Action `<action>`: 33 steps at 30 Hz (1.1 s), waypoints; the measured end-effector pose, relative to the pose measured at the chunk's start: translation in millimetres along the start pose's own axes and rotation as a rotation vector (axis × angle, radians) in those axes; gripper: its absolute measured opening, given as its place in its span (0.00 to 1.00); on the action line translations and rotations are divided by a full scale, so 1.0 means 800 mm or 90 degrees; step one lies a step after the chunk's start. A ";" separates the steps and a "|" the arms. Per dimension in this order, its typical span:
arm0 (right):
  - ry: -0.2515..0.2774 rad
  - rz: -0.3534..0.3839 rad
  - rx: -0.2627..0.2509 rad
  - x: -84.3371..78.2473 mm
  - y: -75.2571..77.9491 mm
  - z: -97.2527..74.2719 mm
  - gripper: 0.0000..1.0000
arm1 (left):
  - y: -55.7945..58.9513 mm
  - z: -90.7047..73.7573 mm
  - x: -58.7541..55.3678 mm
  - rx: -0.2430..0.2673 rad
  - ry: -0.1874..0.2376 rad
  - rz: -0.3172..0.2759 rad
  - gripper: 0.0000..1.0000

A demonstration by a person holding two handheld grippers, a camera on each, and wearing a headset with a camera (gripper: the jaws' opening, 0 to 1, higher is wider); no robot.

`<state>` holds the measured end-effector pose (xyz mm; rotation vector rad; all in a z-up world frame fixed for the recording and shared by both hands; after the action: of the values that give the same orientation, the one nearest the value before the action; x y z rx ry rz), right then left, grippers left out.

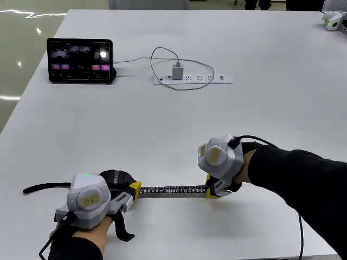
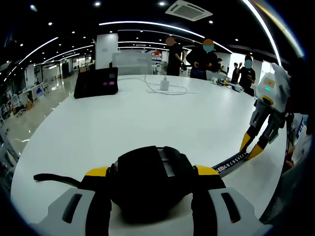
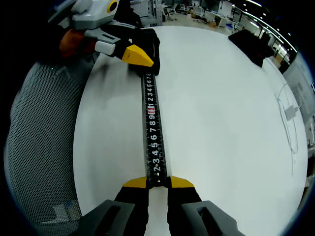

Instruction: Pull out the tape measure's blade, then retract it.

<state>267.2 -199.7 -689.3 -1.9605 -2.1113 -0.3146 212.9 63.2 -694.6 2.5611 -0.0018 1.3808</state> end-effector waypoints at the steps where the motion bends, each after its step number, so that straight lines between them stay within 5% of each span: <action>1: 0.000 0.000 0.000 0.000 0.000 0.000 0.10 | 0.000 0.000 0.000 0.000 0.000 0.000 0.61; 33: -0.010 0.007 0.005 0.021 0.003 0.007 0.10 | 0.000 0.001 0.000 -0.001 0.000 0.000 0.61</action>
<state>268.5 -181.7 -689.3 -1.9751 -2.1079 -0.2894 213.1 63.4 -695.2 2.5594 -0.0024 1.3796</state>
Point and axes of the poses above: the centre of the closed fingertips' face, and the gripper's own axes: z roughly forward along the fingers, y roughly to its right, x roughly out of its top, the point moved 10 cm from there along -z, roughly backward along the fingers, and after that the axes turned 10 degrees about -z, right-handed, at the moved point
